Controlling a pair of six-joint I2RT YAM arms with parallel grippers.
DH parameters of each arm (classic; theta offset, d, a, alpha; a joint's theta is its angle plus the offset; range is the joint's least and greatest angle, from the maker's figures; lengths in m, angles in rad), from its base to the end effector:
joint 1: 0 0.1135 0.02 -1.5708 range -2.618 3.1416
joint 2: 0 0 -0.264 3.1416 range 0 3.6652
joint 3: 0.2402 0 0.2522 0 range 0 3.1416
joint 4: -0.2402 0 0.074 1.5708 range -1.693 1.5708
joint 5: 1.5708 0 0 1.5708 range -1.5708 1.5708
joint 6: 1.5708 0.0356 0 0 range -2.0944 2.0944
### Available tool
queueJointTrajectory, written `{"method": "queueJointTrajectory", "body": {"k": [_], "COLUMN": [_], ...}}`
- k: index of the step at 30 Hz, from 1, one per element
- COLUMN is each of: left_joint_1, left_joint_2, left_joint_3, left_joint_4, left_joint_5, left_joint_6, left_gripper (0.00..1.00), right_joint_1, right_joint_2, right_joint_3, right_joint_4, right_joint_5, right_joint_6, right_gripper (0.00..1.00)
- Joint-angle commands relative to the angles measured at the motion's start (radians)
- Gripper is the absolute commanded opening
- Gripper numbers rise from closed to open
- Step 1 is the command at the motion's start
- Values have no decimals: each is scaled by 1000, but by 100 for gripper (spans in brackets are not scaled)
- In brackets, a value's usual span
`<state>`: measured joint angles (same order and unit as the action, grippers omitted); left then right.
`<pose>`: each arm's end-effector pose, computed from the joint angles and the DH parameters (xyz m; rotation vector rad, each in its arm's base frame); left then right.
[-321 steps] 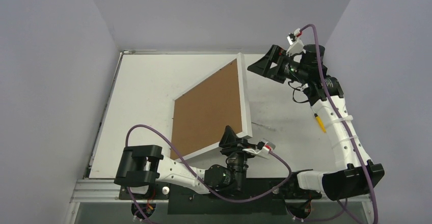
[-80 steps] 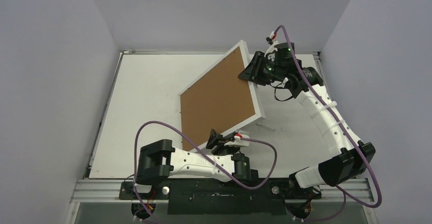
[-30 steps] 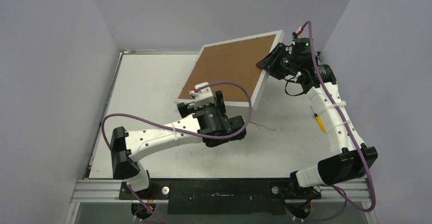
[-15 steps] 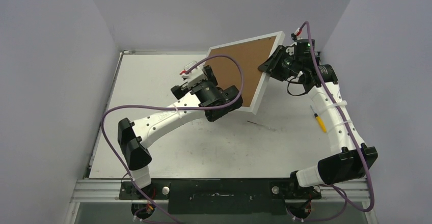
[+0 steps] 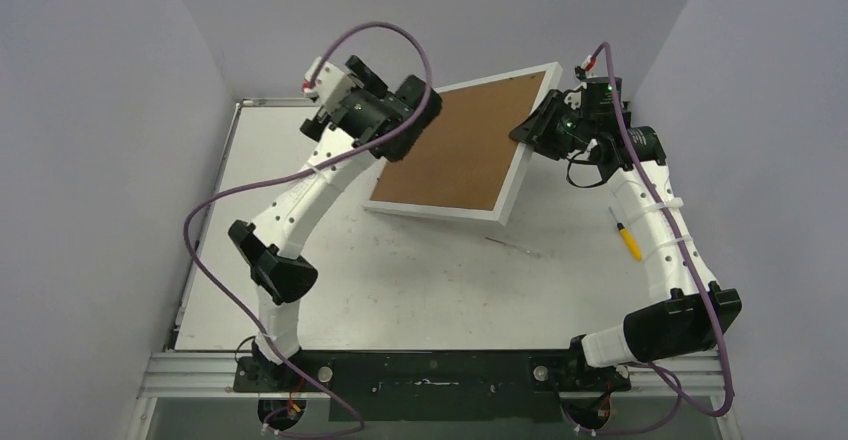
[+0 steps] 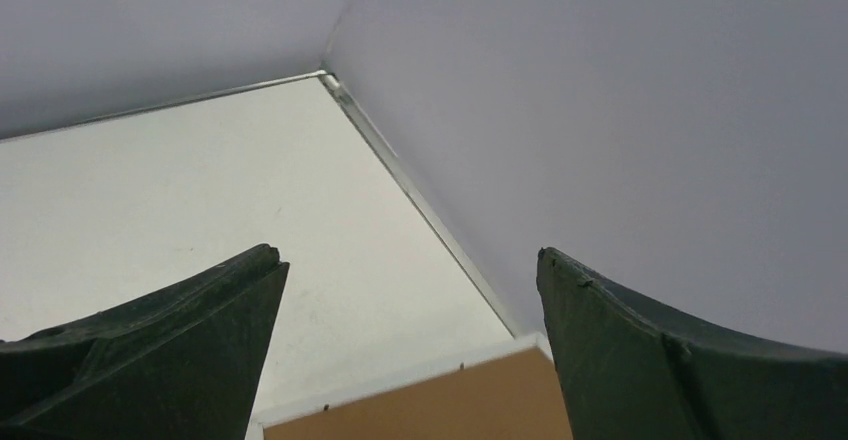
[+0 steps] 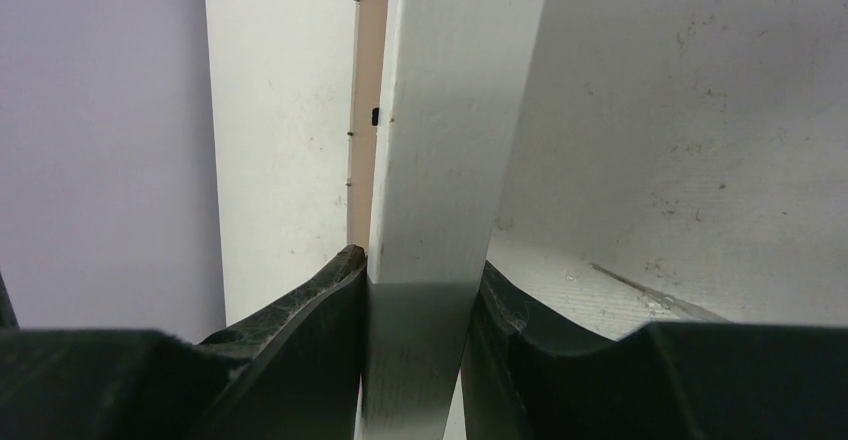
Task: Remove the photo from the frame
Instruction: Turn over the photo frame at the center of the board.
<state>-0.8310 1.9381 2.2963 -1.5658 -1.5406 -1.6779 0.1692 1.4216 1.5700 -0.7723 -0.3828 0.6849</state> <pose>0.2621 -0.2344 0.4318 -0.9046 1.3230 0.2009 0.2945 0.0638 0.4076 0.3621 2.2595 0.8848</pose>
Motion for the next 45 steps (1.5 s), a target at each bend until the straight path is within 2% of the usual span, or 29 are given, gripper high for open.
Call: {"method": "queueJointTrajectory", "body": {"k": [1,2,3,4,5,6,8,9,10,12,13,19,24,33,40,45], "left_joint_1": [192,255,332,401,451,469,473,478,483,488,491,489,473,317,257,224], "left_joint_2": [-63,-165,-291,-404,-442,-420,-302,-276,-289,-376,-401,-513,-635,-857,-944,-976], "left_joint_3": [39,-192,-480,-784,-906,-844,-603,-589,-649,-839,-895,-1004,-1130,-1307,-1391,-1434], "left_joint_4": [360,708,1138,1540,1777,1676,1376,1379,1453,1725,1790,1785,1796,1789,1880,1995], "left_joint_5": [302,563,858,1110,1282,1329,1406,1481,1547,1677,1716,1902,1965,2020,2204,2327], "left_joint_6": [319,565,676,714,707,729,842,880,891,870,859,951,1006,1230,1228,1169], "left_gripper": [96,99,91,85,84,85,88,89,90,91,93,93,91,84,84,85], "right_joint_1": [-9,-9,-8,-8,-12,-14,-19,-20,-21,-22,-22,-26,-26,-27,-28,-27], "right_joint_2": [-27,-27,-28,-27,-29,-29,-29,-28,-27,-25,-23,2,15,28,17,-3], "right_joint_3": [19,17,15,13,11,8,3,3,4,4,6,52,89,115,160,140], "right_joint_4": [115,117,119,122,121,123,125,126,126,127,128,114,112,99,52,48], "right_joint_5": [-17,-18,-21,-25,-27,-32,-40,-47,-51,-52,-53,-82,-110,-153,-170,-179], "right_joint_6": [-73,-72,-71,-70,-70,-70,-70,-72,-73,-73,-73,-74,-66,-61,-71,-70], "right_gripper": [5,5,5,5,5,5,5,5,5,5,5,5,5,5,5,5]}}
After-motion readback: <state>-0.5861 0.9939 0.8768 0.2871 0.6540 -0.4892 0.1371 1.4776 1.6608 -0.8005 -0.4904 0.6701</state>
